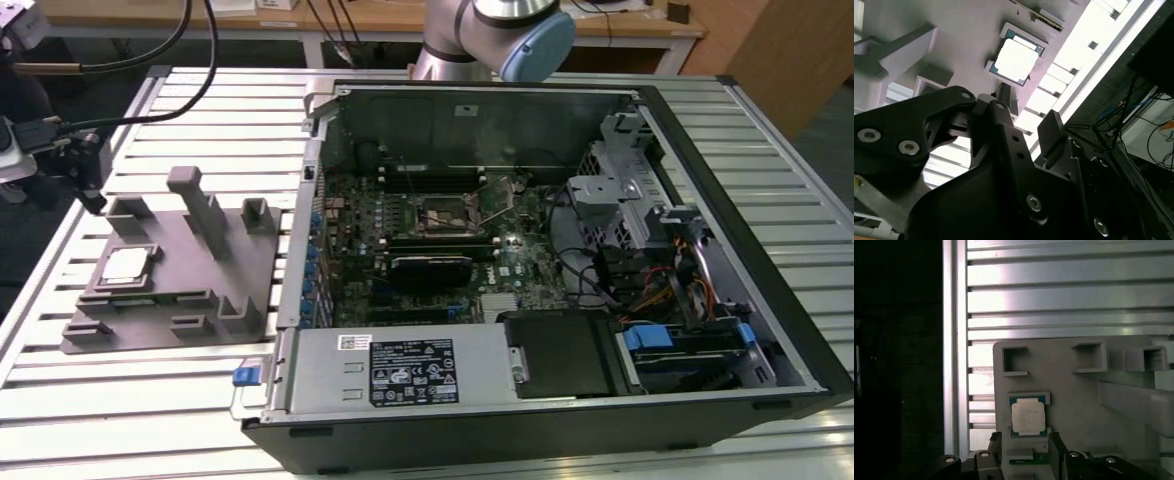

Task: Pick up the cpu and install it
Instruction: 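Pick up the cpu and move it towards the insertion slot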

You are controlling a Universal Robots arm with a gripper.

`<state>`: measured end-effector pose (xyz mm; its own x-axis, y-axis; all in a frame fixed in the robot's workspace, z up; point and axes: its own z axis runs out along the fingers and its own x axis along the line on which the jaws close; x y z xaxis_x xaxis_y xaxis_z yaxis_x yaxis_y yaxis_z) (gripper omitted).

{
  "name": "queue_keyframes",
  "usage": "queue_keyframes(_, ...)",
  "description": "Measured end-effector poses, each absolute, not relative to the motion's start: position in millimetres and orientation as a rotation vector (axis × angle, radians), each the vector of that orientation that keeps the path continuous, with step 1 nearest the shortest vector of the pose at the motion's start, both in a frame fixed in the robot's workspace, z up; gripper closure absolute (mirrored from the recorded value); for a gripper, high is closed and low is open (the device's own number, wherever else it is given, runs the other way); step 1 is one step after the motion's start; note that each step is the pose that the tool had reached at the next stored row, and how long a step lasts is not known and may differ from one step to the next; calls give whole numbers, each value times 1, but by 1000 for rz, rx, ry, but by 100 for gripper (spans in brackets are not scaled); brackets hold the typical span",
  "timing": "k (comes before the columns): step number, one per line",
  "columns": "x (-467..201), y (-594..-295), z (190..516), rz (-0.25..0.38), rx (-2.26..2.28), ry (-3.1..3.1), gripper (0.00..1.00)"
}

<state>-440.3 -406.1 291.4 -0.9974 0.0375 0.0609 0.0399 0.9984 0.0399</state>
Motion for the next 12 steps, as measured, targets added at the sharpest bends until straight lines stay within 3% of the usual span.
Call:
queue_keyframes(3,-440,-406,288,-63,-51,-3079,46)
queue_keyframes(5,-440,-406,286,-63,-42,-3079,34)
queue_keyframes(8,-440,-406,283,-62,-27,-3078,29)
queue_keyframes(9,-440,-406,282,-62,-26,-3078,22)
queue_keyframes(12,-440,-406,278,-62,-26,-3078,22)
